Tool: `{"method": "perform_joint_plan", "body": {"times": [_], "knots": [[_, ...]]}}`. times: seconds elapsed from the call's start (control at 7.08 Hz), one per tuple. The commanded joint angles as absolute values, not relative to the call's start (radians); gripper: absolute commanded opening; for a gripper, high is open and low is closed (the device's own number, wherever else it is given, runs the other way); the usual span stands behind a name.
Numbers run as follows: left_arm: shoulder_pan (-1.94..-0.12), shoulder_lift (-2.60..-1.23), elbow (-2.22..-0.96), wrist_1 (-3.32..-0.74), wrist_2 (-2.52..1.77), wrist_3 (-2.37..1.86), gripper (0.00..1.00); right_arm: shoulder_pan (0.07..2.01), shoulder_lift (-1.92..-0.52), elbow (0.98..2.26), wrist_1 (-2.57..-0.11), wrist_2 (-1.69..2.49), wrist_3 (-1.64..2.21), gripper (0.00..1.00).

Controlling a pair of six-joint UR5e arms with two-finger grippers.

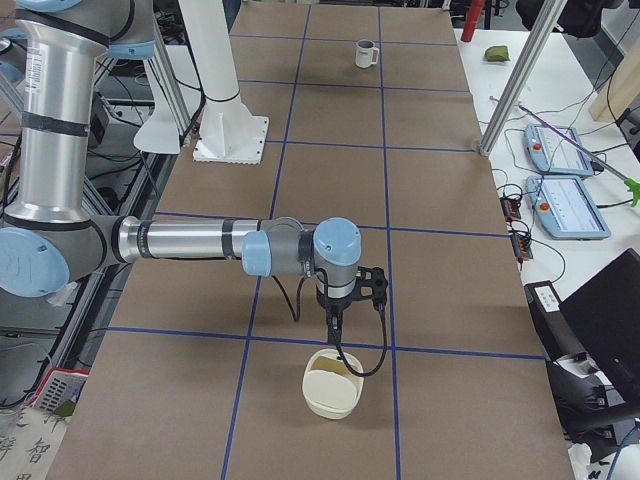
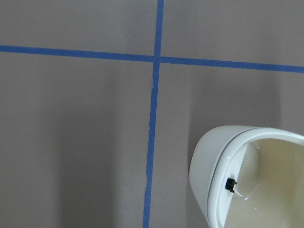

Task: Left arm hands cup to right arm to dump lemon

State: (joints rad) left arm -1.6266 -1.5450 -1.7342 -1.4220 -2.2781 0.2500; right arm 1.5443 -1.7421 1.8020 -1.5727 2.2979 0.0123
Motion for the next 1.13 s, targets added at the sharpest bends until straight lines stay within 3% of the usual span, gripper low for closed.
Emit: {"method": "perform_joint_plan", "body": {"times": [0.0,0.57,0.99], "knots": [[-1.626,-1.545,-1.752,-1.424,-2.275,0.252,1.0,1.545,-1.741,1.842,-1.571,2.298,0.012,1.0],[-1.624,-1.549,-1.785,-1.487,-2.27,0.238,1.0,1.545,-1.724,1.853,-1.447,2.298,0.028,1.0],[-1.618,-1.572,-1.725,-1.821,-2.279,0.183,1.0,1.545,-1.726,1.828,-1.211,2.299,0.066,1.0]]}}
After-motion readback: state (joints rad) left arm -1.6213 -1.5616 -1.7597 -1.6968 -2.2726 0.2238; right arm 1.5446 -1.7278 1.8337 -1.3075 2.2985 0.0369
